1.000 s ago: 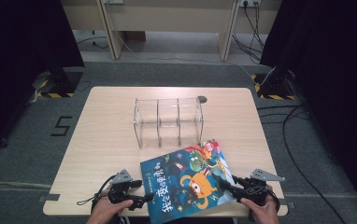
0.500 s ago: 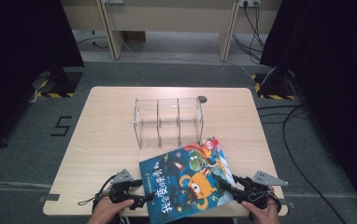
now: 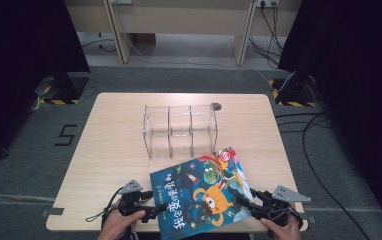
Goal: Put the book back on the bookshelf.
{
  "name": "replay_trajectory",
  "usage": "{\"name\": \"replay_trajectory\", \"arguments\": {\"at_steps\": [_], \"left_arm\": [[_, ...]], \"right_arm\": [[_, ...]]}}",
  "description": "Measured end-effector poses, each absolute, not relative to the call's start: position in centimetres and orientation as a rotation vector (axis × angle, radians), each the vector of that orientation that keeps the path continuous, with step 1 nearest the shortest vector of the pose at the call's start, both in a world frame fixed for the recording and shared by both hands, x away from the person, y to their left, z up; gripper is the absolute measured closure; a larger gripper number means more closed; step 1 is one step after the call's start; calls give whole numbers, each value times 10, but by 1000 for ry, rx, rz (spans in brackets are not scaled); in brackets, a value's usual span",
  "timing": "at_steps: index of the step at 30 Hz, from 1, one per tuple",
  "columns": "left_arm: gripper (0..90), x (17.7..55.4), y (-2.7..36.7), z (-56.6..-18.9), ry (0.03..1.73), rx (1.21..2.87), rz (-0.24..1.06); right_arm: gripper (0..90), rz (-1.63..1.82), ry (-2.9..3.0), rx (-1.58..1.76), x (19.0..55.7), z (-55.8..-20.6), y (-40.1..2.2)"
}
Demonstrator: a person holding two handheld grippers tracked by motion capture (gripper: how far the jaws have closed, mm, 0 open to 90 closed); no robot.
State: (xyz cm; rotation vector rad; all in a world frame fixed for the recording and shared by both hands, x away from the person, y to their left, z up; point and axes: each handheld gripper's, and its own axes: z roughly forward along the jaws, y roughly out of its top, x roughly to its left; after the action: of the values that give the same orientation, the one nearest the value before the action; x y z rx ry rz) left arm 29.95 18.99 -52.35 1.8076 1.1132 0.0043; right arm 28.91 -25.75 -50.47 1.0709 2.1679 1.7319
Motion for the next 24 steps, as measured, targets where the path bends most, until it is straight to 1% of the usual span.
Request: {"name": "replay_trajectory", "arguments": {"at_steps": [1,2,3,4,5,6,8,9,10,11,12,14,16,17,18,19,20,21,22,24], "left_arm": [[156,300,190,-524,1114,1793,-9],[126,302,190,-525,1117,1758,-81],[122,303,190,-526,1106,1735,-173],[142,303,188,-527,1084,1738,-205],[191,303,188,-527,1084,1738,-205],[195,300,184,-527,1086,1742,-186],[202,300,186,-527,1083,1753,-200],[248,300,187,-527,1099,1743,-198],[325,300,190,-528,1110,1721,-208],[358,300,190,-528,1110,1721,-208],[358,301,191,-529,1113,1719,-218],[427,301,194,-528,1128,1701,-209],[467,302,195,-527,1130,1694,-207],[467,302,196,-527,1132,1680,-216],[504,302,198,-527,1137,1641,-235],[524,302,198,-527,1137,1641,-235],[554,302,201,-525,1135,1570,-273],[588,302,201,-525,1135,1570,-273],[588,302,202,-522,1126,1533,-295],[665,302,202,-513,1090,1492,-317]], "right_arm": [[511,1704,2180,1054,288,-505,-257],[511,1682,2190,1025,288,-505,-257],[507,1653,2205,995,287,-505,-256],[508,1618,2226,981,286,-506,-254],[508,1618,2226,981,286,-506,-254],[496,1577,2275,928,281,-502,-246],[502,1559,2272,953,281,-503,-245],[501,1589,2263,978,282,-507,-247],[496,1593,2262,1023,285,-511,-249],[496,1593,2262,1023,285,-511,-249],[495,1602,2257,1051,286,-513,-251],[487,1602,2243,1101,289,-517,-254],[485,1594,2234,1117,289,-517,-255],[485,1594,2234,1117,289,-517,-255],[484,1590,2229,1120,289,-517,-255],[484,1590,2229,1120,289,-517,-255],[482,1590,2225,1120,289,-516,-255],[482,1590,2225,1120,289,-516,-255],[478,1588,2221,1126,289,-516,-255],[459,1564,2230,1147,292,-518,-255]]}}
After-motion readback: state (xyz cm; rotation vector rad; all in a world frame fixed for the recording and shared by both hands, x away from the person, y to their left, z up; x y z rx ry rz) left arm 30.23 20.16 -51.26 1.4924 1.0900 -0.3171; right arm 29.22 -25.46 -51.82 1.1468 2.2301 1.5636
